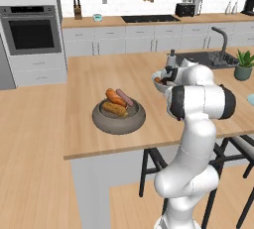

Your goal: Place one bun and one sausage from the bowl on each plate.

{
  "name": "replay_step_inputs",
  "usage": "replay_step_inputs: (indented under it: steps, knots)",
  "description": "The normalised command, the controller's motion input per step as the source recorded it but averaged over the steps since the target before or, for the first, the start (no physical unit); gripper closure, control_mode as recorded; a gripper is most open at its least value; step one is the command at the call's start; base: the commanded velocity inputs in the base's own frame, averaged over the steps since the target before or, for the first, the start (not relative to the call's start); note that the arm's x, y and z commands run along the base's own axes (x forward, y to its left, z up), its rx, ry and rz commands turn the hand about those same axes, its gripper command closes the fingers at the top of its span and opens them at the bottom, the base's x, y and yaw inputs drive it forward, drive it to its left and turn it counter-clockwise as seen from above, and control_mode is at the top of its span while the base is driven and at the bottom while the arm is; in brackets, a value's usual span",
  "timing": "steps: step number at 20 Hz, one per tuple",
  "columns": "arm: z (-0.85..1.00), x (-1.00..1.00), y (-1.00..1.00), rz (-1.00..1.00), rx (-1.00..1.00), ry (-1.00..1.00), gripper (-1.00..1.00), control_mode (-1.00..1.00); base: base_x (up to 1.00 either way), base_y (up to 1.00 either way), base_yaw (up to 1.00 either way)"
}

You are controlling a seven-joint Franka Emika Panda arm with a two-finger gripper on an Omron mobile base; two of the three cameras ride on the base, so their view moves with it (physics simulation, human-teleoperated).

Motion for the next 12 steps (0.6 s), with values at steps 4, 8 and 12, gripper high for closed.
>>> replay_step_inputs:
  steps: [4,8,12]
  knots:
    - [-0.44,0.25,-0.54,0.2,-0.04,0.03,1.0,-1.0,0.0,0.0,0.0]
    - [-0.41,-0.04,-0.36,0.07,-0.04,0.0,1.0,-1.0,0.0,0.0,0.0]
    - [-0.56,-0.16,-0.23,0.03,0.0,-0.01,1.0,-1.0,0.0,0.0,0.0]
